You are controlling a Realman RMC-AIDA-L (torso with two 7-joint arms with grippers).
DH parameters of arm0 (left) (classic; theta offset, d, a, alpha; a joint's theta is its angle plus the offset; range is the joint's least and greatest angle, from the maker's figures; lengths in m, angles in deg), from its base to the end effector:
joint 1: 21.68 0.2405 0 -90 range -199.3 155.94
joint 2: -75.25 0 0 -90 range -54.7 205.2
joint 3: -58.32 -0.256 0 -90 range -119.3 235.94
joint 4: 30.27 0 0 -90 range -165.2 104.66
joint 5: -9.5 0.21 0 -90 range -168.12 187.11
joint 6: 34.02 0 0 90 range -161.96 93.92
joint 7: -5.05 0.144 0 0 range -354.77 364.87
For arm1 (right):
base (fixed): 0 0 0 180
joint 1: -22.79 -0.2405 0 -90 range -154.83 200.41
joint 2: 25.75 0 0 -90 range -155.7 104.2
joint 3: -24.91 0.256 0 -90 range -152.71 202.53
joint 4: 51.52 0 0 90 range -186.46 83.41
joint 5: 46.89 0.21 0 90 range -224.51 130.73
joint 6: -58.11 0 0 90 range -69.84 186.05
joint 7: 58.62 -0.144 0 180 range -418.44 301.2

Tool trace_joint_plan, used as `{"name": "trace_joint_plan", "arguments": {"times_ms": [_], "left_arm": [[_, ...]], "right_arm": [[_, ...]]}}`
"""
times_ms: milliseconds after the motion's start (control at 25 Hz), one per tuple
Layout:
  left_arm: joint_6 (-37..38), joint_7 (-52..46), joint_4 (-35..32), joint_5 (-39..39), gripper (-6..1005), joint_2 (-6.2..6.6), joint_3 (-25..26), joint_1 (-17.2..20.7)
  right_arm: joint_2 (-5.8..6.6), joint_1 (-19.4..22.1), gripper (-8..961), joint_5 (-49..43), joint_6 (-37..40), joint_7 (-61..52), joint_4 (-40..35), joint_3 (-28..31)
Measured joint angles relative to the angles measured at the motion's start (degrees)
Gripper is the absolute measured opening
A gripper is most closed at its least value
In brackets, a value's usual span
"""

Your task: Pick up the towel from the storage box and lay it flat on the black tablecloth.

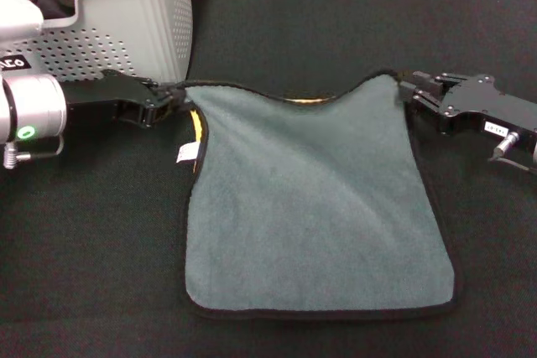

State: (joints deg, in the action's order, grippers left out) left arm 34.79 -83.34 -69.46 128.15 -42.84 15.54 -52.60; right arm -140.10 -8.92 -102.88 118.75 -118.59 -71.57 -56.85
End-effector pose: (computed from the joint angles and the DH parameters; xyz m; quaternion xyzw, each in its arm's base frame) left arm -0.2954 0.3693 0.0095 -0.9098 -0.2969 -0.1387 0.2548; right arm 0.2639 0.3692 -0.0364 -0.8894 0.2331 0.2812 0.2750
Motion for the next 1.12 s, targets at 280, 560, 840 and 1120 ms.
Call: {"name": "trace_joint_plan", "arguments": {"times_ms": [280,560,840,1120], "left_arm": [[0.48,-0.07,-0.27,0.00,45,0.19,-0.08,0.87],[5.94,0.39,-1.39,-0.77,361,0.36,0.16,1.44],[21.21,8.32,-6.35,-14.91,450,0.42,0.49,6.81],[38.06,27.81,-6.73,-24.05,468,-0.38,0.17,11.72]], "right_arm": [[0.21,0.98,355,0.39,-0.40,0.20,-0.61,0.95],[0.00,3.65,597,0.45,0.55,1.28,-2.97,2.05],[-0.10,7.56,771,0.34,12.02,5.15,-4.19,6.13],[1.41,7.44,831,-9.79,26.61,3.73,-4.39,5.91]]}}
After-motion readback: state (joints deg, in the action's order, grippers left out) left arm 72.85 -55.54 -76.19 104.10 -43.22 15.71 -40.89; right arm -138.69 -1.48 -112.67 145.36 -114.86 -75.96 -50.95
